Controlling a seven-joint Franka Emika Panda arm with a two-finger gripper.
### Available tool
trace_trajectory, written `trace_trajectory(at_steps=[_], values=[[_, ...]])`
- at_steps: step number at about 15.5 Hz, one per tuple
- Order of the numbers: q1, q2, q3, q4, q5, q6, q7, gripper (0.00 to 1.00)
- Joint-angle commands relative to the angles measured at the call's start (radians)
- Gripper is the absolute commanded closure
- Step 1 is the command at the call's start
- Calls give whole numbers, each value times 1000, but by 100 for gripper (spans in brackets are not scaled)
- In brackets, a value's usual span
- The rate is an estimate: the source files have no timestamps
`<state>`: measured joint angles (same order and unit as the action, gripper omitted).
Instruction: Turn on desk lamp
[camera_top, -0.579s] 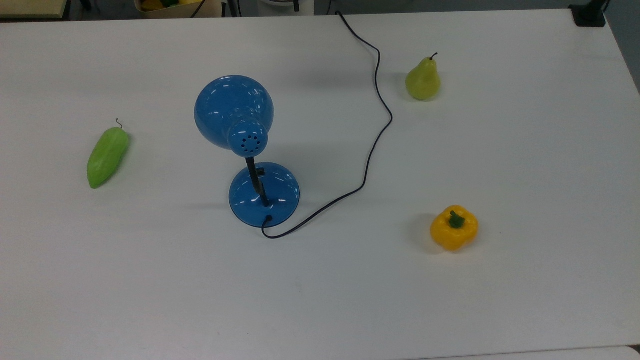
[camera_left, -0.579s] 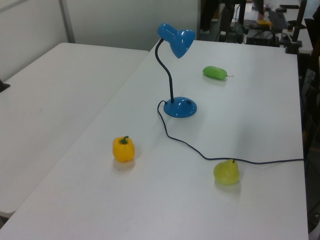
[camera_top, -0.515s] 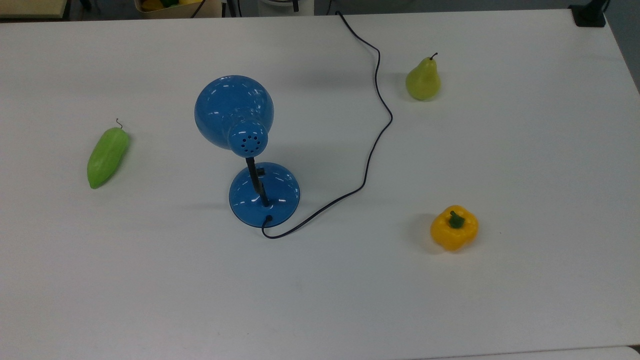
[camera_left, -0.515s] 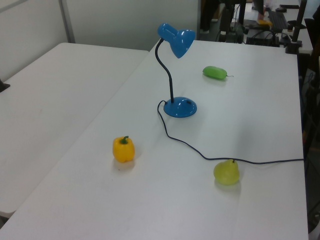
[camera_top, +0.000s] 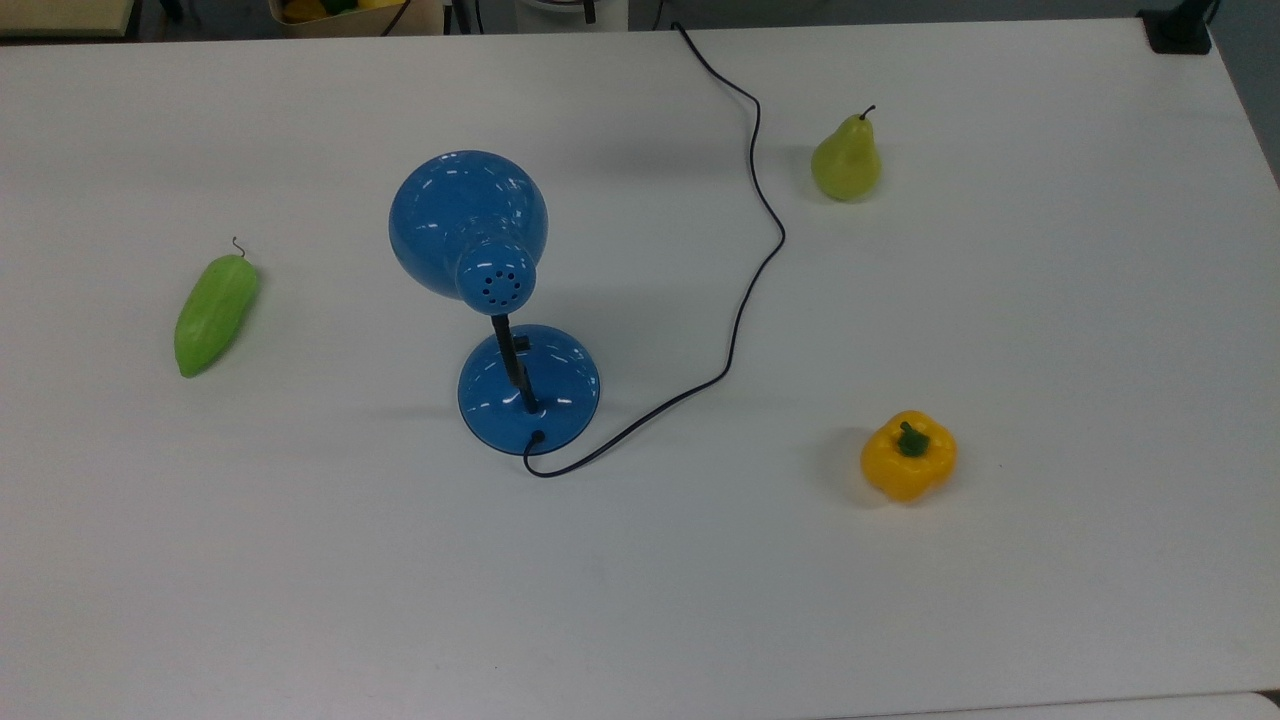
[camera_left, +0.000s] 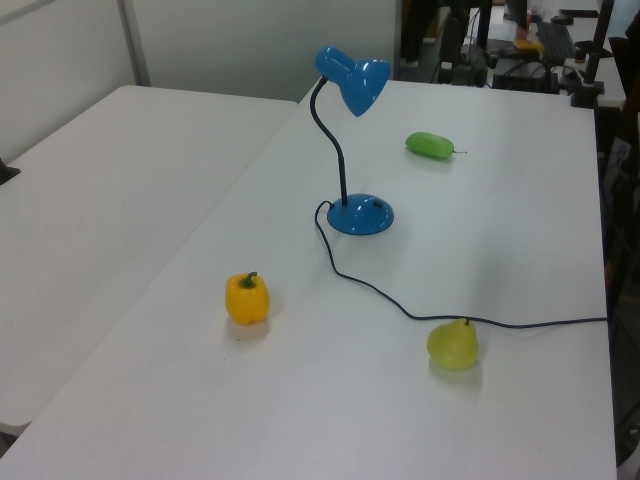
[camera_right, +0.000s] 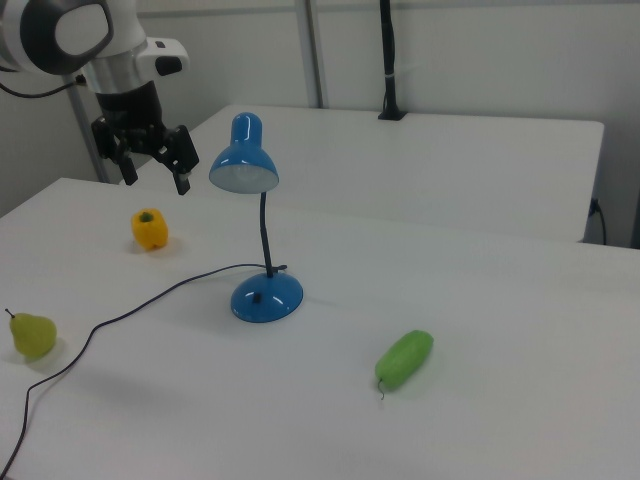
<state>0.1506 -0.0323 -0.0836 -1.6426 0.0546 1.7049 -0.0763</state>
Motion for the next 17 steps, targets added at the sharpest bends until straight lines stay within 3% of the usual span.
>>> trace_trajectory(at_steps=[1, 4, 9, 11, 17], values=[[15, -14, -16, -11, -13, 9, -20, 0], [15, -14, -16, -13, -15, 7, -37, 1], [15, -14, -15, -19, -13, 9, -59, 53], [15, -14, -15, -17, -12, 10, -59, 66], [17, -9, -8, -20, -6, 19, -57, 83]])
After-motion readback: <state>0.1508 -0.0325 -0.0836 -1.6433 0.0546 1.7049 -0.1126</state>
